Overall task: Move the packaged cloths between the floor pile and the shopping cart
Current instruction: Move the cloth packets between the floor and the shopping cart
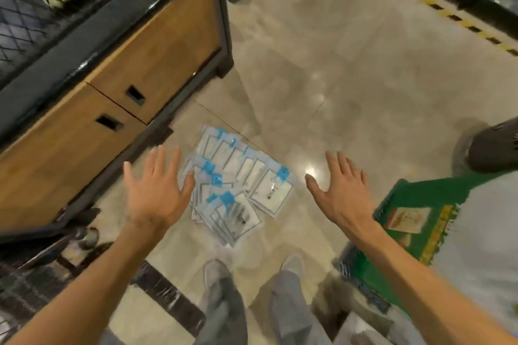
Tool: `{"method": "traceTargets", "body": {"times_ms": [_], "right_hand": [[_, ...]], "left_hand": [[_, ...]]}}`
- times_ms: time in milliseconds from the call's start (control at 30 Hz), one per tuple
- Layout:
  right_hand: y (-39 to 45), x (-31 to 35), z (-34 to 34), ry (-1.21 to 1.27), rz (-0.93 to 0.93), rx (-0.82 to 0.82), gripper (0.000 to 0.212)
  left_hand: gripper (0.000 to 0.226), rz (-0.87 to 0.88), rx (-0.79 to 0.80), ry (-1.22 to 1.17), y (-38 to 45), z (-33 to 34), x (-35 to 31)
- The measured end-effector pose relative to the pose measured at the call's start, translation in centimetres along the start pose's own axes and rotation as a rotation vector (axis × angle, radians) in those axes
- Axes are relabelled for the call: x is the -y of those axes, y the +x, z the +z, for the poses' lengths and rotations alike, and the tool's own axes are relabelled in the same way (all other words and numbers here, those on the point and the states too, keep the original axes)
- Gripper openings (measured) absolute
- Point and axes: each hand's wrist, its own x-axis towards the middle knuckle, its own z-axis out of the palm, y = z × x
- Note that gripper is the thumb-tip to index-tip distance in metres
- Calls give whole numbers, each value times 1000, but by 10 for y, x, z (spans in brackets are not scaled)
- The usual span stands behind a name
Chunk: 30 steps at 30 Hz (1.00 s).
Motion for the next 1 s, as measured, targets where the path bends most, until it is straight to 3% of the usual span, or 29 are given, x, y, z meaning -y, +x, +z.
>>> {"method": "traceTargets", "body": {"times_ms": [233,633,833,1000], "right_hand": [[62,-25,178,-28,28,112,81],[163,-96,489,-55,141,91,86],[192,-127,602,-74,173,56,93],[199,-138,645,40,218,-35,107]], "left_hand": [[72,-27,67,-49,40,183,-12],[75,19,87,-4,117,516,-36],[76,10,5,-39,130,630,-39],[105,-10,-5,-149,129,676,-44]]}}
